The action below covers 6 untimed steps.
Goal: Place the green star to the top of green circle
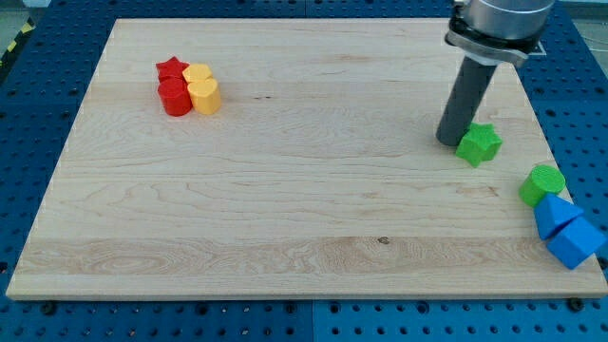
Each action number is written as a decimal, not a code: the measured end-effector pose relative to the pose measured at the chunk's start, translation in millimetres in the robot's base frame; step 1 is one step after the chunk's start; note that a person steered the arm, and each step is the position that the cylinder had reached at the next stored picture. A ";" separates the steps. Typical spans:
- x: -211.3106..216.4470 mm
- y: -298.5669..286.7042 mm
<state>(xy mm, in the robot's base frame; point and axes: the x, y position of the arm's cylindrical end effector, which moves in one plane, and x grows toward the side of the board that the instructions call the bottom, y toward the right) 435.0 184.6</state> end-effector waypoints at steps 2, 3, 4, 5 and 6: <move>2.0 29.7; 3.3 47.8; 5.3 49.3; 5.3 46.3; 5.3 13.4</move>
